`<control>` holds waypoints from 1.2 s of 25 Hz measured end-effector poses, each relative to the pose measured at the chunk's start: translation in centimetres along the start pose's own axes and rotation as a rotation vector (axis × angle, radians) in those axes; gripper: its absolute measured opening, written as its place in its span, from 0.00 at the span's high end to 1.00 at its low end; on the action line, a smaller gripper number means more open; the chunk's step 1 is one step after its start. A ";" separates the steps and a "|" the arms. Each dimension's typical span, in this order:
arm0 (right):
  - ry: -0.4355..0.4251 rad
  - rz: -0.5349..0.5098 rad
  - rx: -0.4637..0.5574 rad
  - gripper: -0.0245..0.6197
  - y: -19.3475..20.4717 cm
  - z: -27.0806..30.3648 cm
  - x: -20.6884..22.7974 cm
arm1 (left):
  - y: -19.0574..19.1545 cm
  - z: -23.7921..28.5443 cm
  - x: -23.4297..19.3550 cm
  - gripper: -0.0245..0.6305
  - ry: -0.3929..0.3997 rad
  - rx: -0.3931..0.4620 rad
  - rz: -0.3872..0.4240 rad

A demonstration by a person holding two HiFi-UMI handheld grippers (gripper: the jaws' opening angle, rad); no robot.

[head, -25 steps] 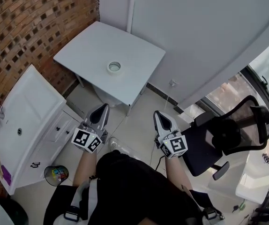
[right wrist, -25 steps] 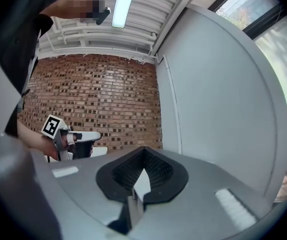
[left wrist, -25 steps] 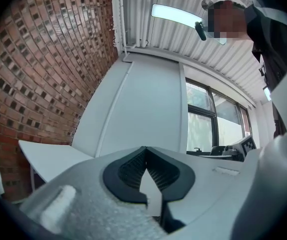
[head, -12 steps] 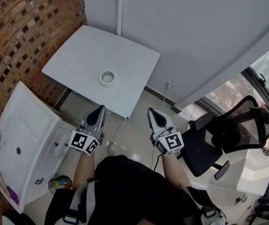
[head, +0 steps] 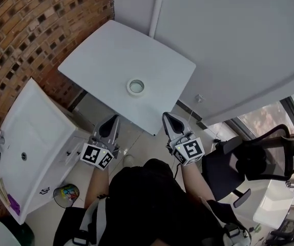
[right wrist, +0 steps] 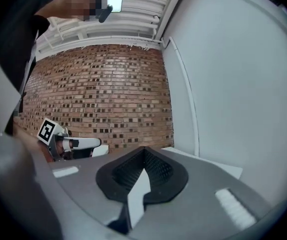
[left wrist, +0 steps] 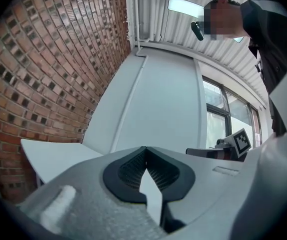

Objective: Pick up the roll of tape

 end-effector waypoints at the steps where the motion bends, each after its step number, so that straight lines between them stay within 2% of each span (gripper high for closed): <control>1: -0.012 -0.001 -0.014 0.95 0.5 0.3 0.4 | 0.1 0.0 -0.2 0.96 -0.012 -0.005 0.004; 3: -0.035 -0.016 -0.034 0.95 1.0 1.0 1.4 | 0.0 0.1 -0.8 0.96 -0.046 -0.009 0.011; 6: -0.052 -0.024 -0.012 0.95 0.5 1.9 4.5 | -0.8 1.1 -1.3 0.96 -0.095 0.012 0.032; 9: -0.078 -0.010 0.003 0.95 -0.4 2.9 7.1 | -2.0 2.8 -0.9 0.96 -0.112 0.033 0.059; 16: -0.171 -0.044 0.032 0.95 -1.1 5.9 10.2 | -4.1 5.3 -0.2 0.96 -0.177 0.134 0.120; 20: -0.193 -0.031 0.049 0.95 -1.8 6.6 11.7 | -4.3 5.9 -0.2 0.96 -0.256 0.176 0.146; 23: -0.202 -0.033 0.064 0.95 -1.4 6.7 13.5 | -4.0 6.7 -0.2 0.96 -0.292 0.173 0.133; 30: -0.251 -0.013 0.067 0.95 -1.1 6.5 15.8 | -3.2 8.2 1.6 0.96 -0.319 0.152 0.132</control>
Point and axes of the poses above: the fingertips, and each gripper's own axes: z forward along the fingers, x to its right, y out of its underside, the point moved 9 cm from there along -z, backward along the fingers, and after that the axes turned 15 degrees about -y, right-handed, at the moved point
